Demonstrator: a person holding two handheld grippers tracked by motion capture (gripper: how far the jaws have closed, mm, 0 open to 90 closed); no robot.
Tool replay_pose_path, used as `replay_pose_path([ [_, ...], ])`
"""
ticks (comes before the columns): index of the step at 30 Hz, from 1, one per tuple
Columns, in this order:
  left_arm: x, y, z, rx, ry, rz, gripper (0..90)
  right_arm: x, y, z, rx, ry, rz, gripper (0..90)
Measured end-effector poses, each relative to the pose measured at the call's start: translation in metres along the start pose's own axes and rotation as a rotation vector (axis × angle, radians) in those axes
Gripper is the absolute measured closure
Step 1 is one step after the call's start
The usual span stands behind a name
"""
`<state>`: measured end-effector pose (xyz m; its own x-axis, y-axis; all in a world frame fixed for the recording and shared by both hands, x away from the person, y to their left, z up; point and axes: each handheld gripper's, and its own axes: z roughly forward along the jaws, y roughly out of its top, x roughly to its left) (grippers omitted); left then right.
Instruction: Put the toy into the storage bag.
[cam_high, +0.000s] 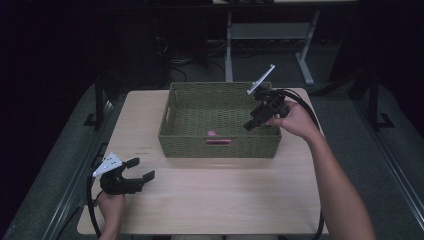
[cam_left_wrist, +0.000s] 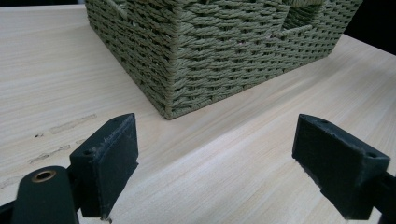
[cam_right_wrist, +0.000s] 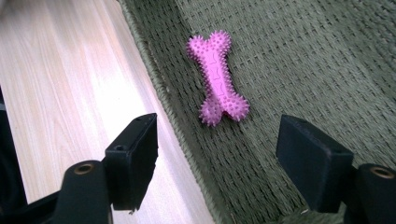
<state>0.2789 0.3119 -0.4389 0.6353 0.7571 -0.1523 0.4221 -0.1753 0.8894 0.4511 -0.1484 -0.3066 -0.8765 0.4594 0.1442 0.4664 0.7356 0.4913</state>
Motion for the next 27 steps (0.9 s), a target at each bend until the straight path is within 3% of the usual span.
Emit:
replay_pose_path([
  [6, 0.000, 0.000, 0.000, 0.000, 0.002, -0.001, 13.9, 0.007, -0.008, -0.010, -0.041, -0.002, 0.006, 27.4],
  [27, -0.001, -0.001, 0.000, 0.007, 0.002, 0.004, 13.9, 0.019, -0.041, -0.018, -0.054, -0.012, 0.033, 26.6],
])
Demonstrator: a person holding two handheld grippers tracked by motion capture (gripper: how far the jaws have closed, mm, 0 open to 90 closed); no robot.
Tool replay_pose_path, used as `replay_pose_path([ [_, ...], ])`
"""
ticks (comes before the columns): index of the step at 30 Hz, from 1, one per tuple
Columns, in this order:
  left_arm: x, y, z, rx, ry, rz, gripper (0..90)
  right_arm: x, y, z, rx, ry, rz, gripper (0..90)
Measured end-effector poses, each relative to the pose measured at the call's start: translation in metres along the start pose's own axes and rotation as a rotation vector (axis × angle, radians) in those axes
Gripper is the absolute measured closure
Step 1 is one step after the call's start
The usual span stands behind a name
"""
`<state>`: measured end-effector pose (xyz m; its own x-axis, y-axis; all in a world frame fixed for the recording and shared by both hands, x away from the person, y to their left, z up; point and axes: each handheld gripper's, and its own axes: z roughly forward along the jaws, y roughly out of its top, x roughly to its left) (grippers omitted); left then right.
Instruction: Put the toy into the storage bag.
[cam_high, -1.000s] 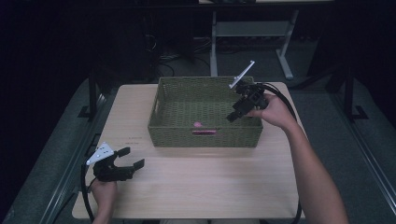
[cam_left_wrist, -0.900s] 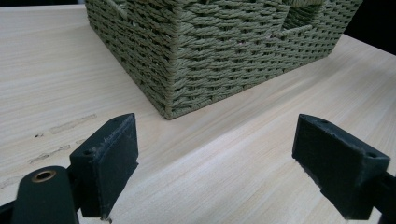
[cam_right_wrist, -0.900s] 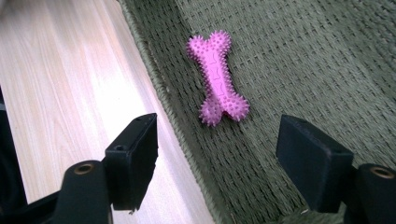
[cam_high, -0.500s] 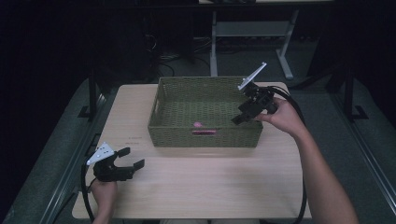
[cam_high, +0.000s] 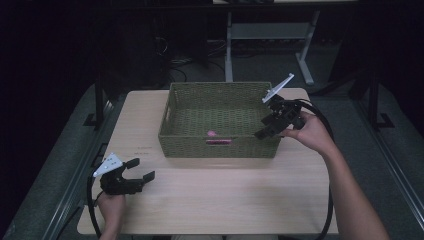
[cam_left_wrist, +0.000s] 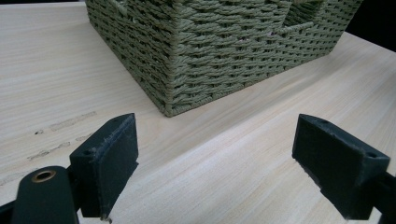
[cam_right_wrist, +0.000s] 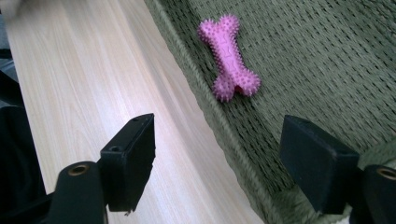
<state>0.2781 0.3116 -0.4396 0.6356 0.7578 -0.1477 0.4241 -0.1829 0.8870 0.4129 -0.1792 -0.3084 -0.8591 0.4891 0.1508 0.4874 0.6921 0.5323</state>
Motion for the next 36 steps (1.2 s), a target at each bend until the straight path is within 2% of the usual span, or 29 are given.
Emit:
replay_pose_path([
  [13, 0.000, 0.000, 0.000, 0.001, 0.000, 0.003, 13.9, 0.012, -0.018, -0.002, -0.017, -0.010, -0.013, 26.2],
  [21, -0.001, 0.000, 0.000, -0.002, 0.001, 0.003, 13.9, 0.018, -0.033, -0.001, -0.035, 0.000, -0.011, 26.2],
  [36, -0.001, 0.000, 0.000, -0.002, 0.003, 0.003, 13.9, 0.029, -0.061, 0.004, -0.029, 0.006, 0.002, 25.0],
])
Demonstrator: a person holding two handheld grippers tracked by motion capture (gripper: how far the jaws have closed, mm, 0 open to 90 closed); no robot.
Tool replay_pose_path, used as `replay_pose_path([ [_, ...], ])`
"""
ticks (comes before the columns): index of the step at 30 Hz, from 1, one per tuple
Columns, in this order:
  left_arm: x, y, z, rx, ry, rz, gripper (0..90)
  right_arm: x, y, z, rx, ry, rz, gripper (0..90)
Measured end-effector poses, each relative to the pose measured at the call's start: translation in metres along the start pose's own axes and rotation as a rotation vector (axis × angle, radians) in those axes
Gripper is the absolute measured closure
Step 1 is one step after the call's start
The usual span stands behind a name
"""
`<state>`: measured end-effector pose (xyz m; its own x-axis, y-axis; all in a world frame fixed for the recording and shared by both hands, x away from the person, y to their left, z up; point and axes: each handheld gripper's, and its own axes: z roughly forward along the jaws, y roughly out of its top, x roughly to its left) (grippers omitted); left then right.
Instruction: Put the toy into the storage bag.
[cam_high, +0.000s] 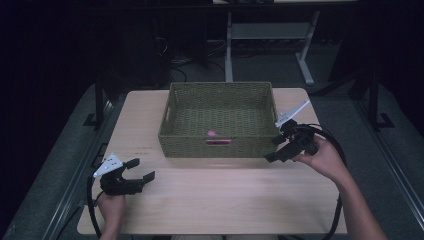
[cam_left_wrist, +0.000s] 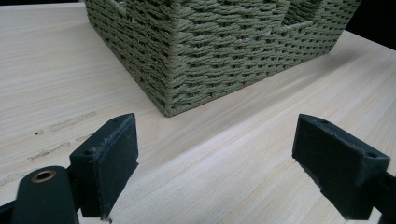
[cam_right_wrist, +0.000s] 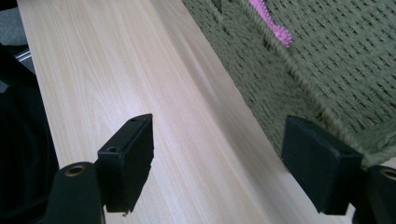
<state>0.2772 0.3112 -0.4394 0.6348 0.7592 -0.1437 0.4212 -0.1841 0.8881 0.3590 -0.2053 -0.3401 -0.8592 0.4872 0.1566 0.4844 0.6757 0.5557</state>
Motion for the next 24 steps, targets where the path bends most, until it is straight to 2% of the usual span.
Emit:
replay_pose_path([
  [9, 0.000, 0.000, 0.000, 0.000, 0.002, -0.001, 13.8, 0.004, -0.012, 0.007, 0.002, 0.006, 0.001, 24.3],
  [24, 0.000, 0.000, 0.000, 0.001, 0.001, -0.001, 13.9, 0.009, -0.039, 0.018, -0.006, 0.017, 0.028, 24.3],
])
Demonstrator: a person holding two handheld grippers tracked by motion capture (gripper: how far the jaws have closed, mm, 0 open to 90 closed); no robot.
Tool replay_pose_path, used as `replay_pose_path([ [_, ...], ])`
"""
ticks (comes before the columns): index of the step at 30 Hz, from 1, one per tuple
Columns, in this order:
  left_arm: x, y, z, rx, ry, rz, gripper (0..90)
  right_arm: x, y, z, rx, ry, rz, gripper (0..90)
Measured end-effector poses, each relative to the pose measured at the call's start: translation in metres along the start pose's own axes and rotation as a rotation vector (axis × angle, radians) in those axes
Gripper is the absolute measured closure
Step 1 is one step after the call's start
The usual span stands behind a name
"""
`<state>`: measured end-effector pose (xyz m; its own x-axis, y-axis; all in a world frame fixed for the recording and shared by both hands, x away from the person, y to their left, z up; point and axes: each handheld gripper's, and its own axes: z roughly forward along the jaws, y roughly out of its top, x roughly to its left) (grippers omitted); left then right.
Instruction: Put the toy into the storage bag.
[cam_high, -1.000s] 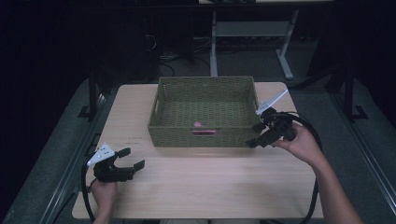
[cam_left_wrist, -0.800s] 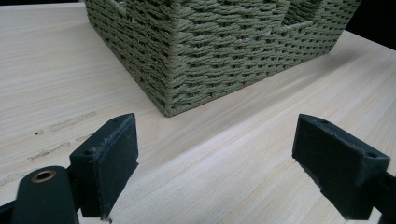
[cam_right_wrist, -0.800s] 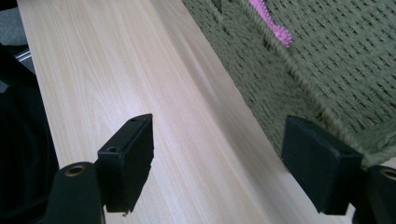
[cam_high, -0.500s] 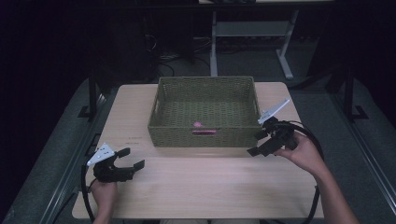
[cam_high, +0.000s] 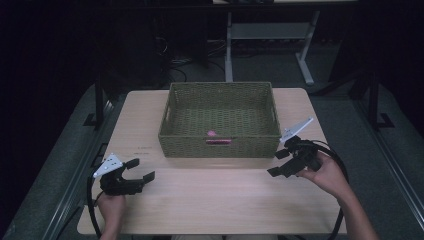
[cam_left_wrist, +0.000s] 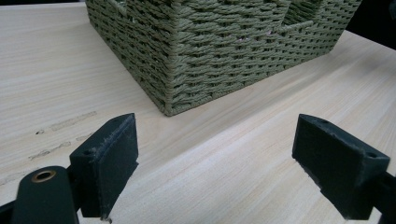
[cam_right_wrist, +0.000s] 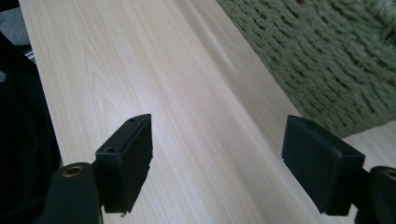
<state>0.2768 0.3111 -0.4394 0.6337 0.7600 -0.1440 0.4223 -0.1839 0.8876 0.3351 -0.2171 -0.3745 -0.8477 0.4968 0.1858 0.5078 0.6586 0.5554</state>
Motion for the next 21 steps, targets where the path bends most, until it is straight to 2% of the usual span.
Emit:
replay_pose_path([
  [8, 0.000, 0.000, 0.000, -0.003, 0.000, -0.002, 13.9, 0.003, -0.012, 0.002, -0.004, -0.003, 0.006, 24.3],
  [21, -0.001, 0.000, 0.000, 0.001, 0.000, 0.000, 13.9, 0.005, -0.039, 0.003, -0.020, -0.013, 0.050, 24.3],
])
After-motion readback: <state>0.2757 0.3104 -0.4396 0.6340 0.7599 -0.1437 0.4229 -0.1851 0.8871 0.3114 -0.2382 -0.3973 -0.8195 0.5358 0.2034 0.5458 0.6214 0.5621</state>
